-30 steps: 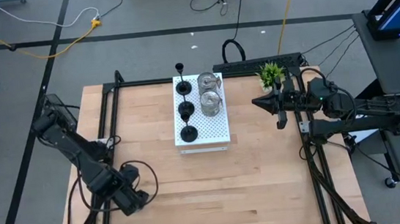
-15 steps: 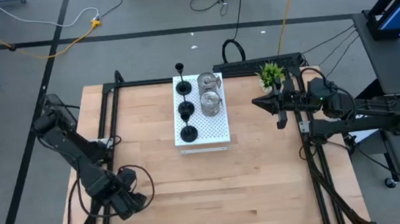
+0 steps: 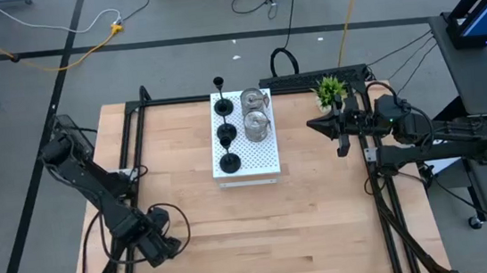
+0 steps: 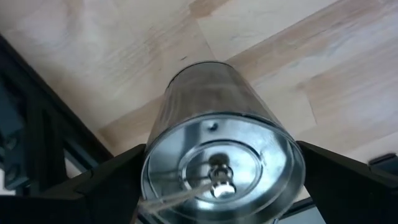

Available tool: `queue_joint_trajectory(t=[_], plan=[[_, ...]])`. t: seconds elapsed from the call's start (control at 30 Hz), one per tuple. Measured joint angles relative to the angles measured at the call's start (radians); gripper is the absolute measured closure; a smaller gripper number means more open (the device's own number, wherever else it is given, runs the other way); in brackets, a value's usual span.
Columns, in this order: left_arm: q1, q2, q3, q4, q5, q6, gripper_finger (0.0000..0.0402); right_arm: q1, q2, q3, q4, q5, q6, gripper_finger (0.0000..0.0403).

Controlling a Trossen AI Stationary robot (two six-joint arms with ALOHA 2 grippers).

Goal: Pick & Place candle stick holders
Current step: Put the silver scented candle on the shelf aligned with the other silver scented candle

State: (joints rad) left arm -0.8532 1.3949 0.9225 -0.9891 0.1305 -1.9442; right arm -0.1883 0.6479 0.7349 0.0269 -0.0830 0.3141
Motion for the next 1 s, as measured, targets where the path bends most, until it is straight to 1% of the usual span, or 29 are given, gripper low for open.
queue_joint_trajectory(t=[0.2, 0.37, 0.43, 0.6, 1.0], plan=[[0.0, 0.0, -0.029, 0.034, -0.019, 0.001, 0.0002, 0.0, 0.0, 0.0, 0.0, 0.001, 0.0, 0.0403], [0.0, 0.0, -0.086, 0.129, -0.018, 0.004, 0.0002, 0.0, 0.0, 0.0, 0.0, 0.002, 0.0, 0.0403], [0.0, 0.0, -0.098, 0.143, -0.018, 0.001, 0.0002, 0.0, 0.0, 0.0, 0.0, 0.002, 0.0, 0.0403], [0.001, 0.0, -0.109, 0.157, -0.016, 0.015, 0.0002, 0.0, 0.0, 0.0, 0.0, 0.003, 0.0, 0.0403], [0.001, 0.0, -0.109, 0.18, 0.001, 0.109, 0.0002, 0.0, 0.0, 0.0, 0.0, 0.003, -0.001, 0.0403]])
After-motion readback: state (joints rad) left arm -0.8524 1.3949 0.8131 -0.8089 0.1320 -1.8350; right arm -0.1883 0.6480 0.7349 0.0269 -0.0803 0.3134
